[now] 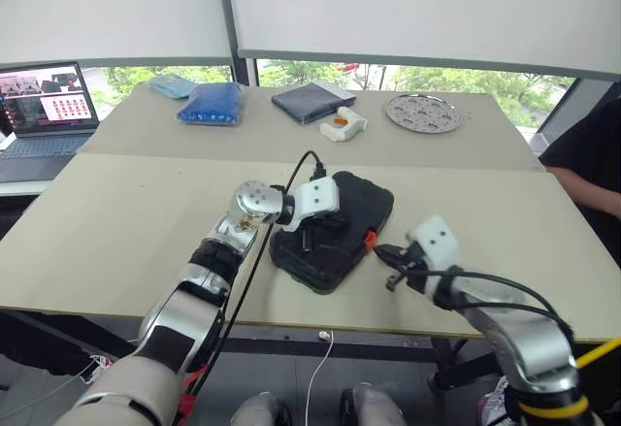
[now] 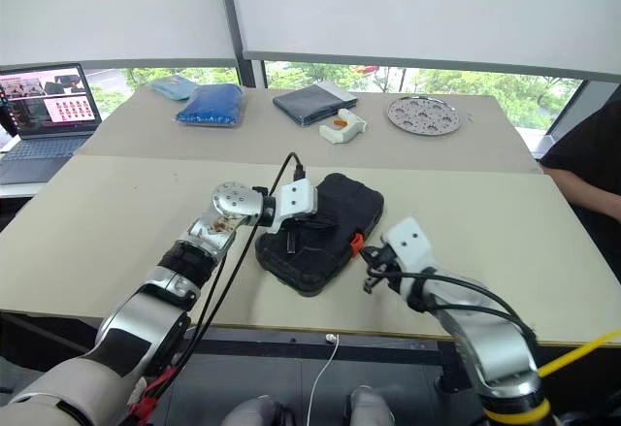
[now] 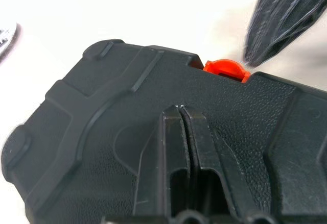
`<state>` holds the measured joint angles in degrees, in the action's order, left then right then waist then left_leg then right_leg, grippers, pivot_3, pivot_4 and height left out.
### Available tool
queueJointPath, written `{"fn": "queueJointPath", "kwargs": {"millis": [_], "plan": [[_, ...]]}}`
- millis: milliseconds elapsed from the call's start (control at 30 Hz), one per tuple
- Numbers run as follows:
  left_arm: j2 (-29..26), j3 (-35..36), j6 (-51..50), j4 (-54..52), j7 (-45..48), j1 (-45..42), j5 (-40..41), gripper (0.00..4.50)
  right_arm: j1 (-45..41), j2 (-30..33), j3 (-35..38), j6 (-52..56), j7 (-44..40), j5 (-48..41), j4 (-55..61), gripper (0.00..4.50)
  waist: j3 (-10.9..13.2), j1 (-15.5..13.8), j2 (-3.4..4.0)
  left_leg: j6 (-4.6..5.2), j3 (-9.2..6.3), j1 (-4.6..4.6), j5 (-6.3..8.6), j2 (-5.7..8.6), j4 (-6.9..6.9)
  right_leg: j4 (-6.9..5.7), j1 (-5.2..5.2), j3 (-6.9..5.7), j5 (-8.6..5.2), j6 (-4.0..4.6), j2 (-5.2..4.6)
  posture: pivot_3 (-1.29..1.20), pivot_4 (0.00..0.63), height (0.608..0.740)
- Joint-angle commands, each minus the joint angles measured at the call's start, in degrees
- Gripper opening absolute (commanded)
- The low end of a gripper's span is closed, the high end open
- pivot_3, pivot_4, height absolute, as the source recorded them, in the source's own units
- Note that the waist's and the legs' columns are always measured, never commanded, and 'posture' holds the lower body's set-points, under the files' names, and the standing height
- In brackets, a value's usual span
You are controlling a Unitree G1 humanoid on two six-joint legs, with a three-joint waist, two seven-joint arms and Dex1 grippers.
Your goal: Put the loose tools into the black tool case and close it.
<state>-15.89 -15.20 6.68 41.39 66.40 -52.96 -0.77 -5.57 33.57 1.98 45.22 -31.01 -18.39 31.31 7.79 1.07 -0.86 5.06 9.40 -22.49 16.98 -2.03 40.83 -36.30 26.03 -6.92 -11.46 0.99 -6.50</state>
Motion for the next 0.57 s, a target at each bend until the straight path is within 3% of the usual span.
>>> {"fn": "queueJointPath", "kwargs": {"millis": [33,200,300,400,567], "plan": [[-9.30,4.96,-9.62,-3.72,5.34,3.73,4.20,1.70,3.41,7.78,12.34,-1.44,-11.18,-7.88,3.67,1.69,0.05,0.49,-0.04,-0.18,0.01,-0.04,-0.11,0.00,-0.02,0.01,0.07,0.01,0.00,0.00,0.02,0.00,0.150,0.718],[-22.82,12.84,-20.55,-12.20,13.81,6.22,13.20,3.64,7.05,18.75,27.80,-0.63,-26.23,-16.96,-3.64,3.48,0.39,0.57,-0.17,-0.22,-0.06,-0.05,-0.13,-0.17,-0.17,0.07,0.10,-0.11,-0.02,0.04,0.19,0.00,0.150,0.718],[-32.46,17.53,-28.51,-17.67,18.90,8.70,18.06,4.50,7.62,25.35,34.40,0.92,-35.06,-21.07,-10.62,4.43,1.02,-0.20,-0.37,-0.20,-0.07,-0.27,-0.12,-0.16,-0.10,0.10,0.23,-0.14,0.00,0.06,0.18,0.00,0.150,0.718],[-35.54,19.90,-28.72,-19.35,17.68,11.31,19.23,4.50,7.09,28.47,35.60,0.20,-39.26,-22.69,-14.91,4.43,1.08,-0.69,-0.35,-0.47,-0.11,-0.39,-0.27,-0.16,-0.04,0.27,0.21,-0.12,0.00,0.10,0.06,0.00,0.150,0.718],[-36.17,21.55,-29.28,-22.06,15.64,14.07,20.31,4.50,5.08,30.03,34.22,-0.25,-42.61,-24.39,-18.43,4.43,1.14,-2.32,-0.25,-0.23,-0.13,-0.53,-0.13,0.17,0.01,0.35,0.16,-0.11,-0.04,-0.03,-0.10,0.00,0.150,0.718]]}}
